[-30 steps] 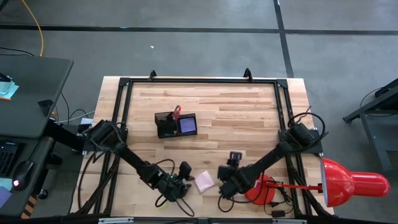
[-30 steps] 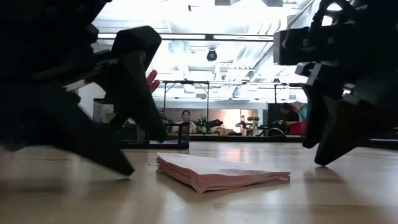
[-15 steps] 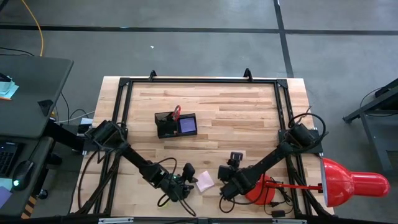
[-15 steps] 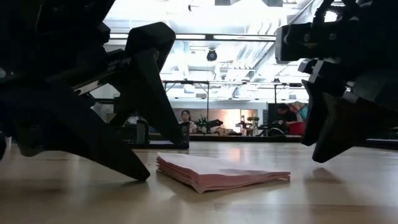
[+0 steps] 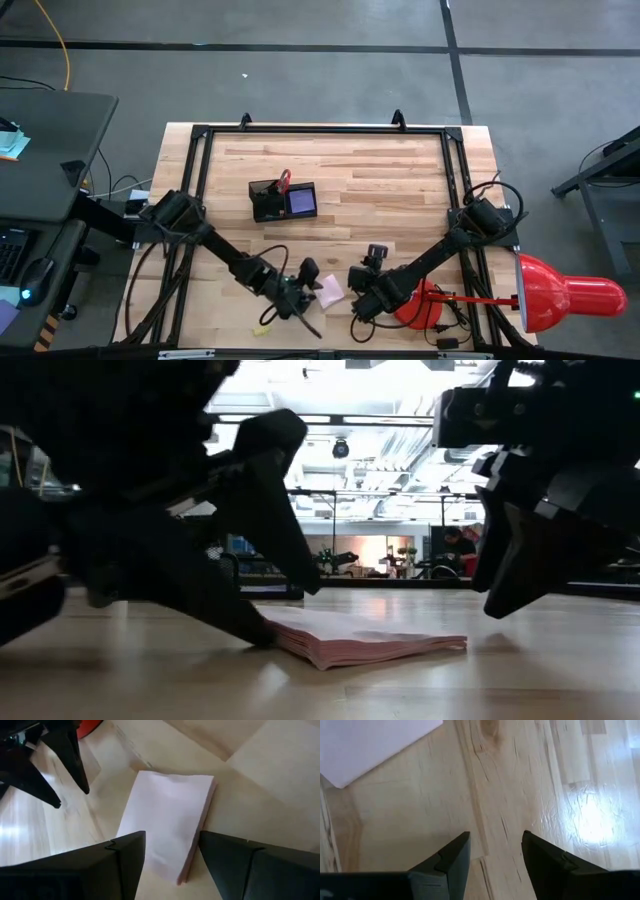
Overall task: Pick and place office supplies into organizer
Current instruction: Put the pink sticky note into the desk organizer
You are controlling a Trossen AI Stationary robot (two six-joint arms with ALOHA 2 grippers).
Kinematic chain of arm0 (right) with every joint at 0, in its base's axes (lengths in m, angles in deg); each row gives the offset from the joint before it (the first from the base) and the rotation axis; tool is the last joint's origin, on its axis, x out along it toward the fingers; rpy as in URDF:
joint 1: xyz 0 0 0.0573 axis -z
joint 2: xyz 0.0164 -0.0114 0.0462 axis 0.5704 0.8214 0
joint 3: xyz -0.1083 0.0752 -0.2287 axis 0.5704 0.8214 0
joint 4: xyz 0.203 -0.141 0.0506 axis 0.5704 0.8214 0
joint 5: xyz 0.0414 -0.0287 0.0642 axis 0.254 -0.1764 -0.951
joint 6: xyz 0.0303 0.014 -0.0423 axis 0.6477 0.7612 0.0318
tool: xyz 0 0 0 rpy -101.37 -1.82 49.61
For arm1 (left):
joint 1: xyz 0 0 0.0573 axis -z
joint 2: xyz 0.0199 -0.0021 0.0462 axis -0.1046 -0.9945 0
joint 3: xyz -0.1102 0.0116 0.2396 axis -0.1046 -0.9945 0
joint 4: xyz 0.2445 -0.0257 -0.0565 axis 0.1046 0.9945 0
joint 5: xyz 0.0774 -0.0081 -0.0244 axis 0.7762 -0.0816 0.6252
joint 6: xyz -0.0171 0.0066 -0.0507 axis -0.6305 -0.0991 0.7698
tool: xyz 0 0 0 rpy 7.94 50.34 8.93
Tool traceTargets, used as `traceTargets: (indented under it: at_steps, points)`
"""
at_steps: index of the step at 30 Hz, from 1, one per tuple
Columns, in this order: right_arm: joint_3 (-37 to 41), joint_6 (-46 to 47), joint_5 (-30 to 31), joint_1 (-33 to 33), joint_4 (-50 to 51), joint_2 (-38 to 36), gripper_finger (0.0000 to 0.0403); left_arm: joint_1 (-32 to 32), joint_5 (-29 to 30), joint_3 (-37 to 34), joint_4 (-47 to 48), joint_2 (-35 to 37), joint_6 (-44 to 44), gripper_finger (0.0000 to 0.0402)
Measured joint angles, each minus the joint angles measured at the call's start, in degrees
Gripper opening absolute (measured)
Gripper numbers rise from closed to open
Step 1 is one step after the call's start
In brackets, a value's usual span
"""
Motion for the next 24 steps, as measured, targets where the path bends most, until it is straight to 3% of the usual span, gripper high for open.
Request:
traceTargets:
  at_steps: [4,7,12,14,18,24]
  points:
    - [0.0,-0.11,-0.01,0.02,-0.04,0.0,0.017,-1.6,-3.44,-0.02,-0.3,0.0,1.33,0.0181]
    - [0.0,-0.21,0.04,-0.09,-0.17,0.0,0.017,-3.05,-7.76,-0.02,0.26,0.02,3.16,0.0157]
    - [0.0,-0.29,0.04,-0.09,-0.15,0.0,0.017,-6.25,-19.02,0.02,2.13,0.18,6.94,0.0041]
    - [0.0,-0.29,0.04,-0.09,-0.16,0.0,0.017,-7.17,-22.05,0.02,2.09,0.22,8.41,0.0014]
    - [0.0,-0.29,0.61,-0.09,-0.17,0.0,0.0169,-6.56,-18.33,0.02,1.67,0.29,10.78,0.0005]
    - [0.0,-0.31,1.57,-0.09,-0.35,0.0,0.0169,-3.38,-8.2,-0.28,3.79,2.52,12.9,0.0]
